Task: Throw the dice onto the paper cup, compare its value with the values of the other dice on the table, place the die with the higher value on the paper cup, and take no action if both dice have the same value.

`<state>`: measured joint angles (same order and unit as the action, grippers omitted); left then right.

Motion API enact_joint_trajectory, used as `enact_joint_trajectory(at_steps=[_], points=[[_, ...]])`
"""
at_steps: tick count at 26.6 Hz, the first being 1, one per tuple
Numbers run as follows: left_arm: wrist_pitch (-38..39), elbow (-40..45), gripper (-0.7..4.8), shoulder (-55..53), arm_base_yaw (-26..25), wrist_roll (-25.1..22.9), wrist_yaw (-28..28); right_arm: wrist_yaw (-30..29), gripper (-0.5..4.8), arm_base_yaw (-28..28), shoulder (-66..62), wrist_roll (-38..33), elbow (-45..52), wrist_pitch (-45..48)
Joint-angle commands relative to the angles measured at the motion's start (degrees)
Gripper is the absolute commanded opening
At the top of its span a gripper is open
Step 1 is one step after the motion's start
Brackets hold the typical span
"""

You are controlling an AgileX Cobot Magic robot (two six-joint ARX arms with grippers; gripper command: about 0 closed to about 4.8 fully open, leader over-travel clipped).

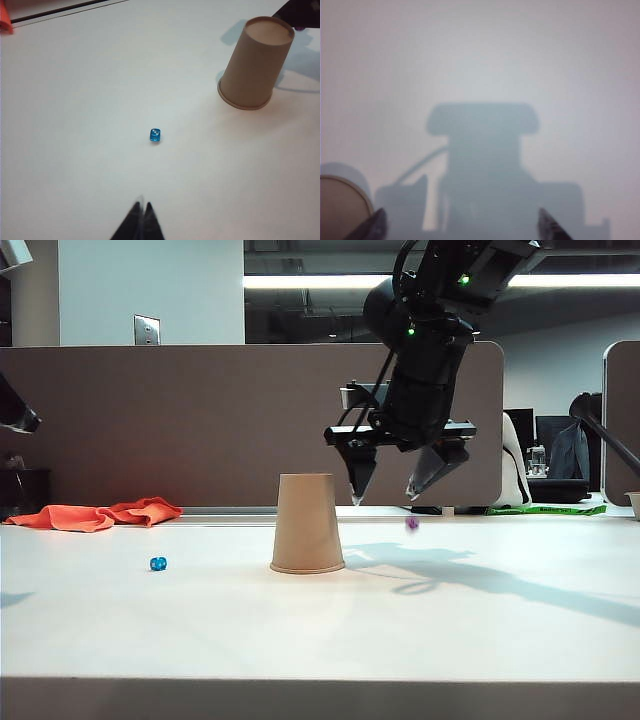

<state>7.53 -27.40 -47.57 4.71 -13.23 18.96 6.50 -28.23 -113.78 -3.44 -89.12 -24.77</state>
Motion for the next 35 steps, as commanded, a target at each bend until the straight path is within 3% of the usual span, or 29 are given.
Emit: enact_joint_trajectory(at_steps=[1, 7, 9, 12, 14, 16, 30, 35], points=[[-0.3, -0.2, -0.05, 0.0, 0.0, 0.2, 0.3, 0.5, 3.82, 0.0, 0.3, 0.0, -0.2, 0.6], [-0.3, -0.2, -0.05, 0.0, 0.0, 0.2, 0.3, 0.5, 3.77, 0.0, 0.3, 0.0, -0.2, 0.6], [-0.3, -0.2, -0.05, 0.0, 0.0, 0.2, 0.3, 0.5, 3.45, 0.0, 0.3, 0.0, -0.2, 0.4], [-0.3, -0.2, -0.05, 0.0, 0.0, 0.2, 0.3, 0.5, 2.09, 0.0, 0.4, 0.0, -0.2, -0.5], [-0.3, -0.2, -0.05, 0.0, 0.0, 0.2, 0.3, 0.5, 0.9, 0.0, 0.4, 0.0, -0.2, -1.3], [-0.4, -0.2, -0.05, 0.0, 0.0, 0.2, 0.3, 0.5, 0.12, 0.0, 0.4, 0.0, -0.2, -2.3], [-0.3, -0.2, -0.05, 0.0, 0.0, 0.2, 0.4, 8.5, -0.01, 0.0, 0.4, 0.7, -0.2, -5.9], [-0.4, -0.2, -0.05, 0.0, 0.0, -0.3, 0.4, 8.8, -0.01, 0.0, 0.4, 0.6, -0.2, -6.4]])
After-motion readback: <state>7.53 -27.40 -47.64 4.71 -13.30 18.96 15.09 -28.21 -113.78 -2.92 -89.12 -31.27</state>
